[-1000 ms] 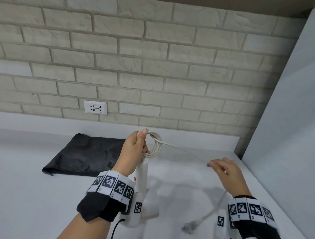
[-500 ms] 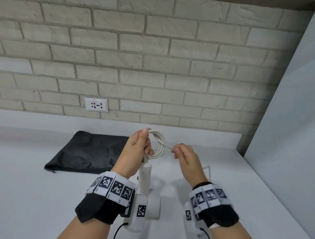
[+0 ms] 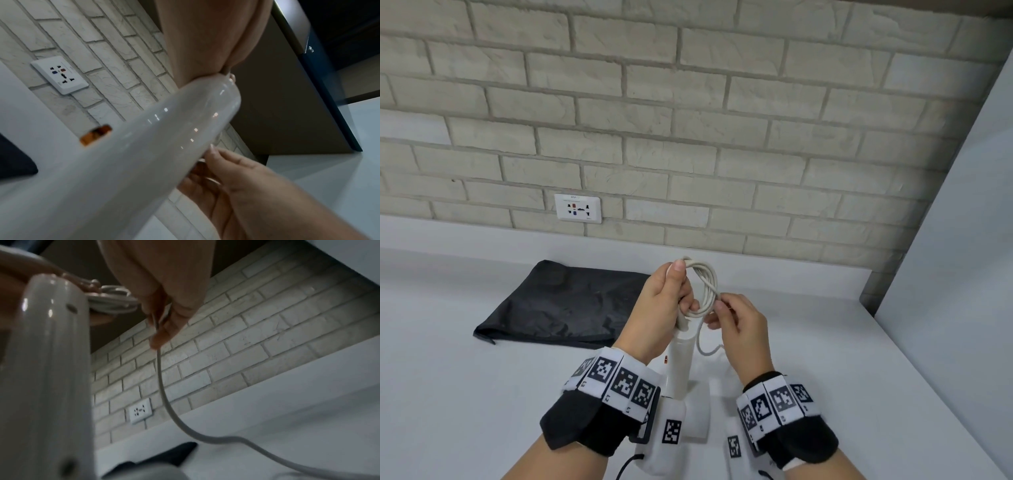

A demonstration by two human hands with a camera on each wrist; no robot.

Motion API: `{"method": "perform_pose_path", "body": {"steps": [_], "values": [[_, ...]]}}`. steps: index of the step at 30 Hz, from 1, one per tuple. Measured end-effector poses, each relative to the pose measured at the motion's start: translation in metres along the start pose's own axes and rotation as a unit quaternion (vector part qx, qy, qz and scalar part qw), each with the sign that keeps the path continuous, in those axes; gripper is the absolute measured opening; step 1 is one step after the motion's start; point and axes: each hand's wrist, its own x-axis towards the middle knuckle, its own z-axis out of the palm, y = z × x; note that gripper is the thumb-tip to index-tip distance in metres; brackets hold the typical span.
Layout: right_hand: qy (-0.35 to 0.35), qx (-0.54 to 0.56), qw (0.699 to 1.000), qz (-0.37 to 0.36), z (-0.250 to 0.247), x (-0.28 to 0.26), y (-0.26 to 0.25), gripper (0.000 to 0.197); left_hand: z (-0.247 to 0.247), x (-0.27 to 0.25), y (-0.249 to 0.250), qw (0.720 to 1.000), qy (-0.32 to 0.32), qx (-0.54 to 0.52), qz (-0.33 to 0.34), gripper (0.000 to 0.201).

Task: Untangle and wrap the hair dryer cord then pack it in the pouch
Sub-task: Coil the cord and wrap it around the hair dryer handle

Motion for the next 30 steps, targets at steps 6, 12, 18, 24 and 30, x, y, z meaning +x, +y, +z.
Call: {"method": "perform_pose_path", "body": {"steps": [6,12,18,24,30], "values": [[-0.089,0.336,0.925,0.157,-0.001,-0.005,-0.038,0.031,-0.001,-0.001,0.000,0.996,0.018,0.084,0.010,0.036],[-0.025,0.404,0.890,0.209,0.003,-0.003,-0.041,0.017,0.003,-0.003,0.005,0.975,0.040,0.214,0.052,0.031],[-0.062,0.528,0.810,0.247,-0.001,-0.001,-0.041,0.017,0.003,-0.002,0.004,0.973,0.041,0.217,0.073,0.030],[-0.083,0.606,0.754,0.240,-0.005,0.001,-0.054,0.020,0.003,-0.001,0.000,0.967,0.030,0.242,0.075,0.026],[-0.080,0.437,0.862,0.244,-0.005,0.006,-0.056,0.027,0.005,0.000,-0.002,0.962,0.030,0.253,0.098,0.024]]}}
